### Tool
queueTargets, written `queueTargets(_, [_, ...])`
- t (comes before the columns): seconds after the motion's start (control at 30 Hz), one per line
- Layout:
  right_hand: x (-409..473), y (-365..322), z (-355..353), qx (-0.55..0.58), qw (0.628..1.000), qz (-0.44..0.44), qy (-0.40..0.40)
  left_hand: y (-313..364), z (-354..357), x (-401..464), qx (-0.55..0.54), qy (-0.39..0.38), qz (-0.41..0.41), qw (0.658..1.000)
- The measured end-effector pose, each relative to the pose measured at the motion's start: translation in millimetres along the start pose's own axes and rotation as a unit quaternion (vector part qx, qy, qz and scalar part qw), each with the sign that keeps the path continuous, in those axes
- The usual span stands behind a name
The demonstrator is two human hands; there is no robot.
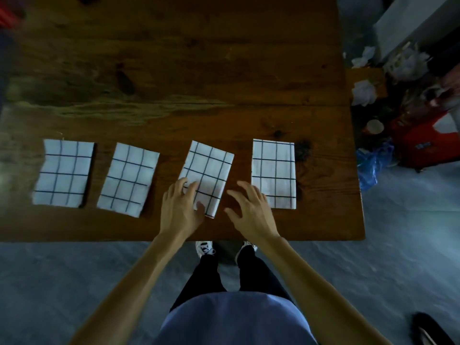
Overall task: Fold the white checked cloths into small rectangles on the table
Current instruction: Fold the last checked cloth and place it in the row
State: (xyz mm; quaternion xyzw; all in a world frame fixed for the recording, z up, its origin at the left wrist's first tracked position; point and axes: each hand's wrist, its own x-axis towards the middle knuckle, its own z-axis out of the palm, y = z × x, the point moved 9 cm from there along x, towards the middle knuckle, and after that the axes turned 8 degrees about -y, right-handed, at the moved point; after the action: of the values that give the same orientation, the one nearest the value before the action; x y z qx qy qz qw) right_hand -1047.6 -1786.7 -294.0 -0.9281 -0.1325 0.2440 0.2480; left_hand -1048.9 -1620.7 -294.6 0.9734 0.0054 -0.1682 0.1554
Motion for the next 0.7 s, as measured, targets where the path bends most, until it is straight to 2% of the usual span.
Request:
queueTargets(0.07, [6.2,-20.3,16.0,-0.02,1.0,0.003,-0.013,-17.2,2.8,-3.7,0.02,-0.029,-0.021,0.999])
queueTargets(0.17, [12.3,-43.3,43.2,-0.052,0.998,0.004,-0.047,-33.5,12.7,-8.4,0.048,-0.069,-0.003,0.996])
queueTargets(0.23, [14.9,-50.4,56.0,-0.071,0.996,0.006,-0.059,-36.9,13.4,-11.6,0.055,-0.066,0.031,0.996])
queueTargets(0.47, [17.4,-45.2,59.8,-0.085,0.996,0.01,-0.022,-35.5,17.6,-13.7,0.026,-0.075,0.111,0.991])
queueTargets(0.7, [23.5,-29.2,42.1,-0.073,0.997,-0.004,-0.016,-19.8,18.0,-13.4,-0.02,-0.062,0.095,0.993])
